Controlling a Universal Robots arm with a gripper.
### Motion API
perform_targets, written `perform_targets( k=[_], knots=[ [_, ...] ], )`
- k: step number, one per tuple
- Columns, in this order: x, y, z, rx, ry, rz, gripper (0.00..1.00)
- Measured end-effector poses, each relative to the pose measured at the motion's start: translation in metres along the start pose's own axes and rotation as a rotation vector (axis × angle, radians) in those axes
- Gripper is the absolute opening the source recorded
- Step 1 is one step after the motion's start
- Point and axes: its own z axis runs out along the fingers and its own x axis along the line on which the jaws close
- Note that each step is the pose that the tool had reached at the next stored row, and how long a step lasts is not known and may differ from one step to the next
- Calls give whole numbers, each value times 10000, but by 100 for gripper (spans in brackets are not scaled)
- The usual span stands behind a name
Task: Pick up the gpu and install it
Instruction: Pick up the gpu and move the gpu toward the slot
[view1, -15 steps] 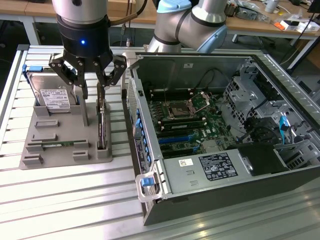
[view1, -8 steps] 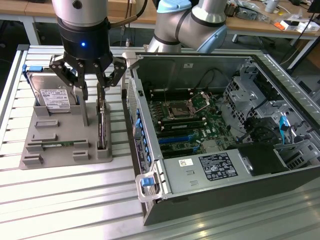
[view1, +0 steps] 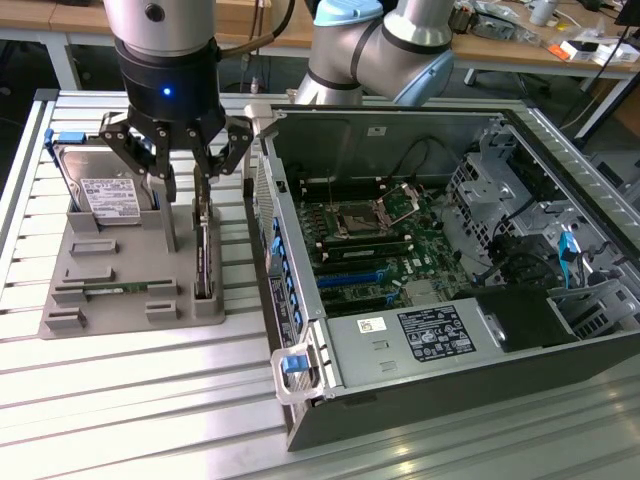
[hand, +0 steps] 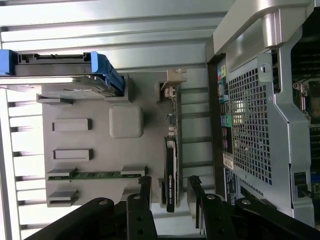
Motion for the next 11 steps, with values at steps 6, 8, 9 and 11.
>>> perform_targets(
  k=[6, 8, 9, 11],
  knots=[
    [0, -1, 17, 0, 0, 0, 42],
    [1, -1, 21, 0, 0, 0, 42],
    [1, -1, 39, -1, -1, 0, 42],
    [1, -2, 56, 2, -1, 0, 42]
  ],
)
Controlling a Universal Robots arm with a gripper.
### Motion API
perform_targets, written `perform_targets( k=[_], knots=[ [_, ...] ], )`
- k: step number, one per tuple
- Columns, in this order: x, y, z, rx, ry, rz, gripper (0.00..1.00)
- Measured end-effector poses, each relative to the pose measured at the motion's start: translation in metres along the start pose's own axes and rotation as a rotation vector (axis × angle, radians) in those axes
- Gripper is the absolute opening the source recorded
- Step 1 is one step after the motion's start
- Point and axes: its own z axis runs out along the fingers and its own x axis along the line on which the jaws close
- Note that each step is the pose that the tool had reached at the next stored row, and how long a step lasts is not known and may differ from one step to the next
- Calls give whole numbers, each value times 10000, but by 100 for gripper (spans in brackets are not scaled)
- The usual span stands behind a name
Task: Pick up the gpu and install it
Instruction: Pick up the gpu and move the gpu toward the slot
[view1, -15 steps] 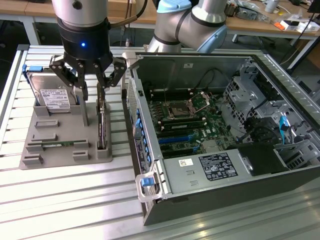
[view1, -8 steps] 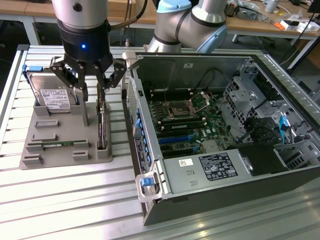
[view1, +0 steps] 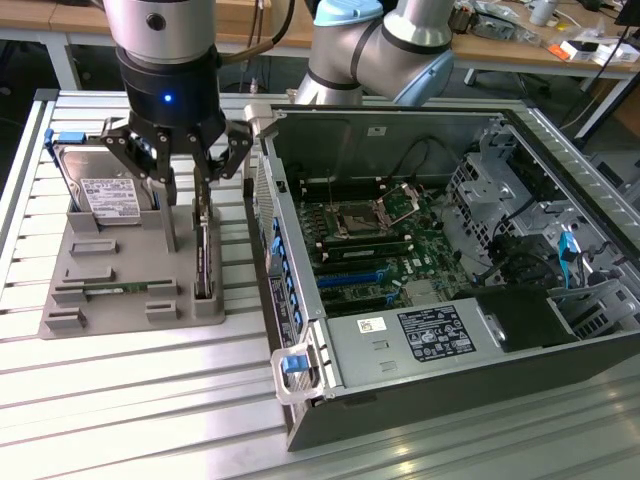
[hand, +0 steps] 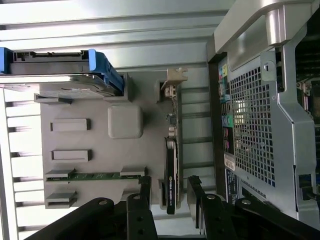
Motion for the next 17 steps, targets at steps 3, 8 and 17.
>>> perform_targets(
  k=[3, 8, 17],
  knots=[
    [-2, 0, 15, 18, 0, 0, 42],
    [-12, 0, 34, 47, -3, -1, 42],
    [-41, 0, 92, 135, -9, -4, 42]
  ],
)
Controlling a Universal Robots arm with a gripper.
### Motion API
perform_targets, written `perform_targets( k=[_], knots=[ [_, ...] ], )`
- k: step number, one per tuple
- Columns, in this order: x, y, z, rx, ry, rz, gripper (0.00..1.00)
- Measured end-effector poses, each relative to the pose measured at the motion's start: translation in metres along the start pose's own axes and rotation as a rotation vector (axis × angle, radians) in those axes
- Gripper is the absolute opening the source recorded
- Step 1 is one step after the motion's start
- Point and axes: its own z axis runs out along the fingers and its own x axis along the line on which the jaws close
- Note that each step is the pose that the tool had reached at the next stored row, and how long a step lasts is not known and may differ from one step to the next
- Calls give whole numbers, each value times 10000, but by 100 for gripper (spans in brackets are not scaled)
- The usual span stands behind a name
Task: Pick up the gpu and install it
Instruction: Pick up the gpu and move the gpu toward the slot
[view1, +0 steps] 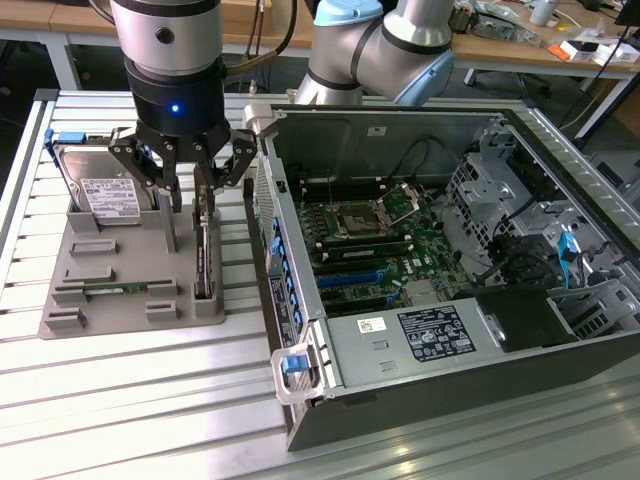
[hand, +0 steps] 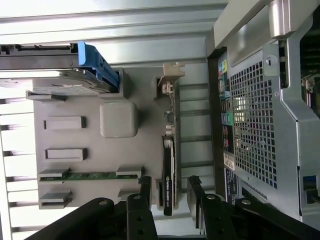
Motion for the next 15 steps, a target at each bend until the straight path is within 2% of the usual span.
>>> perform_targets(
  k=[6, 15],
  knots=[
    [-30, 1, 47, 46, -2, -2, 42],
    [-28, 0, 102, 49, -3, -1, 42]
  ],
)
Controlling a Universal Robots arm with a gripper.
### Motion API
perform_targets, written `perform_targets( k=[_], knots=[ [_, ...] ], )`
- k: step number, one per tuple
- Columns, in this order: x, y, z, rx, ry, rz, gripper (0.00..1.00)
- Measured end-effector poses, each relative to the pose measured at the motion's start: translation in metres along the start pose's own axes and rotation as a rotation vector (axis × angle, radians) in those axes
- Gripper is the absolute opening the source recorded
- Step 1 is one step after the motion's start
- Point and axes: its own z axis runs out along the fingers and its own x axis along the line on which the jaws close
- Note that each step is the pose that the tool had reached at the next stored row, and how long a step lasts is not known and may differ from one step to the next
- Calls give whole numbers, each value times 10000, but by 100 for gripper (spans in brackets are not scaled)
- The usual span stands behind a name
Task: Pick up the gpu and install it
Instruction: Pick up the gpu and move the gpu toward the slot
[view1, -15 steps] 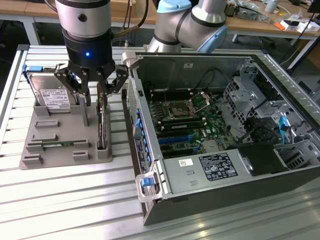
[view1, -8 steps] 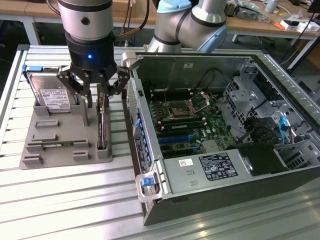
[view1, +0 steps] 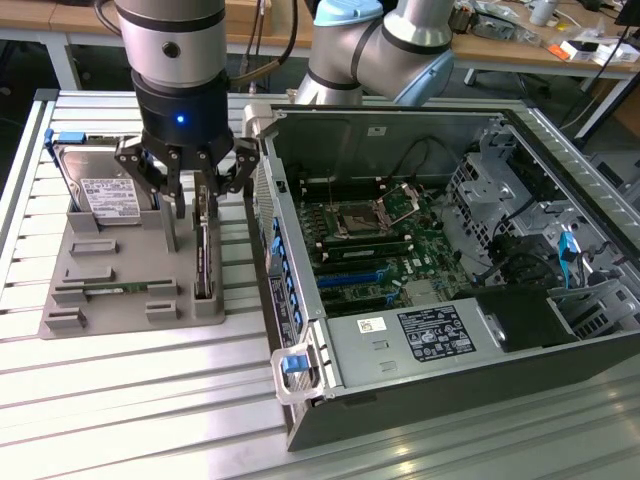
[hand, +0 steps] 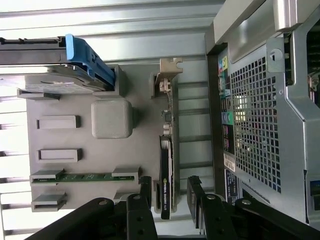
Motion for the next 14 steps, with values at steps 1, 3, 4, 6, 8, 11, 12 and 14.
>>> perform_targets(
  k=[1, 3, 4, 6, 8, 11, 12, 14],
  knots=[
    [0, 0, 6, -1, -1, 0, 42],
    [0, 0, 16, 0, 0, 0, 42],
    [0, 0, 18, 0, 0, 0, 42],
    [1, -1, 25, -1, -1, 0, 42],
    [1, -1, 36, 0, 0, 0, 42],
    [1, -1, 55, -1, -1, 0, 42],
    [2, -1, 62, -1, -1, 0, 42],
    [2, -1, 69, 1, -1, 0, 42]
  ],
)
